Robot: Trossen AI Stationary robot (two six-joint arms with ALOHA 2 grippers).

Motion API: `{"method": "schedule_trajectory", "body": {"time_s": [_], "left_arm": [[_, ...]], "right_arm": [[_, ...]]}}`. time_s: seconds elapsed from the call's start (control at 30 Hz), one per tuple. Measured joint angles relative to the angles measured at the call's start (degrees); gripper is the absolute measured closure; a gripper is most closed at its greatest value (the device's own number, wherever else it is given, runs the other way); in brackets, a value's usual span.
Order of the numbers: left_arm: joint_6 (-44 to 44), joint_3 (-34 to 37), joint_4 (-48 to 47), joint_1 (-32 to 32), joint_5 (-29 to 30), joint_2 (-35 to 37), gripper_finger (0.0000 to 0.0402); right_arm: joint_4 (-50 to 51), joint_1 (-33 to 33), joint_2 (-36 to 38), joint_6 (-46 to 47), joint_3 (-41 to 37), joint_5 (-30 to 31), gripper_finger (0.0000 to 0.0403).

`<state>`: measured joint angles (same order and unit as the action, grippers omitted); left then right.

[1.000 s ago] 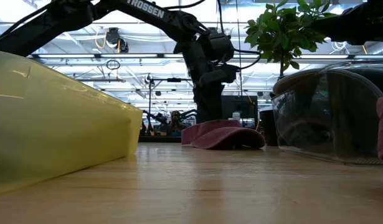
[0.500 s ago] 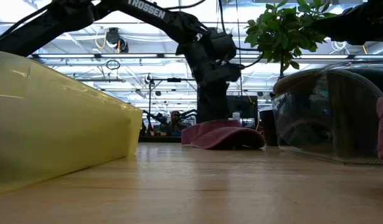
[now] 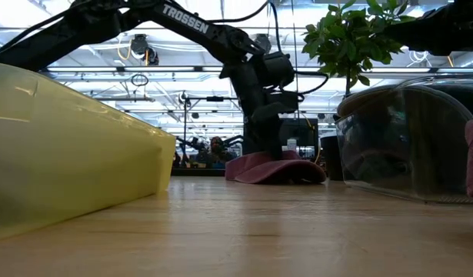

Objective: Pick & Place hat
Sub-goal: Put the top red cap into the yellow bin

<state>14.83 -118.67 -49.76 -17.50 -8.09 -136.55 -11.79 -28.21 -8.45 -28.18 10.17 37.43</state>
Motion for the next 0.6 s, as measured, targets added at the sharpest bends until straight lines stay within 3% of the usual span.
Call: {"method": "schedule_trajectory", "body": {"time_s": [0.07, 0.2, 0.23, 0.43, 0.6], "left_arm": [[0.62, 0.0, -0.06, 0.04, -0.31, -0.01, 0.0234], [2.05, 0.01, -0.15, 0.07, -0.98, 0.08, 0.0368], [2.01, 0.07, -0.34, 0.04, -1.03, 0.22, 0.0382], [4.29, 0.26, -3.68, 0.86, 1.8, 4.22, 0.0393], [5.0, 0.22, -10.85, 3.77, 7.34, 12.82, 0.0394]], "right_arm": [[0.02, -0.01, 0.0, 0.0, 0.0, 0.0, 0.0403], [0.0, 0.0, 0.0, 0.0, 0.0, 0.0, 0.0403], [0.02, 0.0, 0.0, 0.0, 0.0, 0.0, 0.0403], [0.03, 0.0, 0.0, 0.0, 0.0, 0.01, 0.0403], [0.06, -0.01, 0.0, -0.17, 0.0, 0.0, 0.0403]]}}
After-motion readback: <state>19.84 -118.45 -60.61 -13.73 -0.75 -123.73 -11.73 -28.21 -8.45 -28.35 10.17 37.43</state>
